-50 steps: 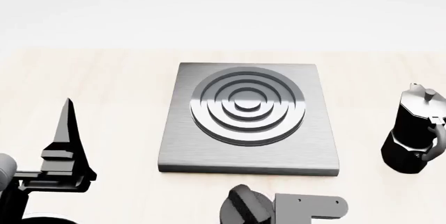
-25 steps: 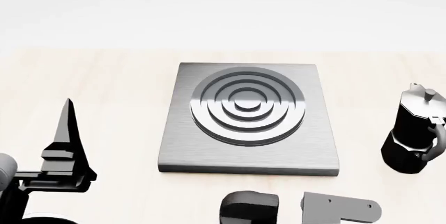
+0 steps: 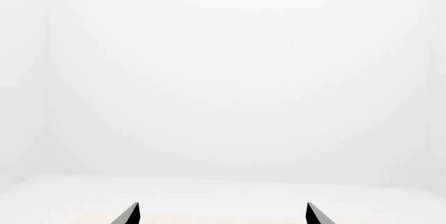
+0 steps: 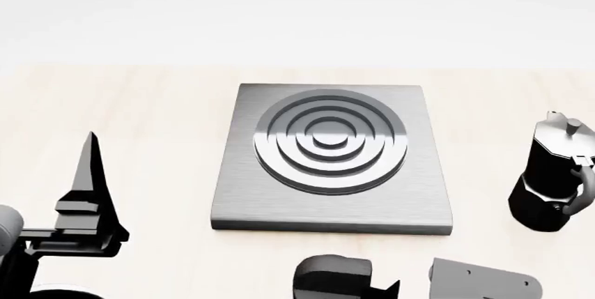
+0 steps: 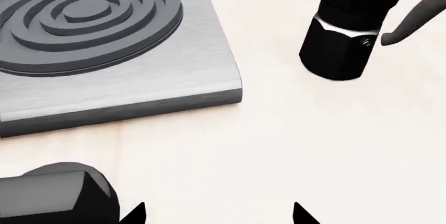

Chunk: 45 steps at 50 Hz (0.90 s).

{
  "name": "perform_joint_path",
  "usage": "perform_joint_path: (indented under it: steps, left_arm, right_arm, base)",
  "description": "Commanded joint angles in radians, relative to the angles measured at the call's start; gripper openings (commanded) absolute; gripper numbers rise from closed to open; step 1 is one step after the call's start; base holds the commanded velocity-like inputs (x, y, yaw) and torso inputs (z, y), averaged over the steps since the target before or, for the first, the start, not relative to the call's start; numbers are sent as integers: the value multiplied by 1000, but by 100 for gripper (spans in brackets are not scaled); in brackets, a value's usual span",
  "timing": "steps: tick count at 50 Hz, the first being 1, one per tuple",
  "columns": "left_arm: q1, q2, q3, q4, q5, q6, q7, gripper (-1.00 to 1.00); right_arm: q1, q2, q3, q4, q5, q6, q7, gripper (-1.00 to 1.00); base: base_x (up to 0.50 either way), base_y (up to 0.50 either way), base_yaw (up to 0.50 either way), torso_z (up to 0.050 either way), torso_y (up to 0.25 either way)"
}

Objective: Turn on the stove.

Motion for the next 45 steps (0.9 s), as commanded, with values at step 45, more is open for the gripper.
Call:
perform_joint_path:
  steps: [45]
  left_arm:
    - [-5,-12,18,-3,-6,9,-16,100]
  right_arm:
    - [-13,77,-59,-268,-31,35,86,100]
  base:
    - [0,0,0,0,0]
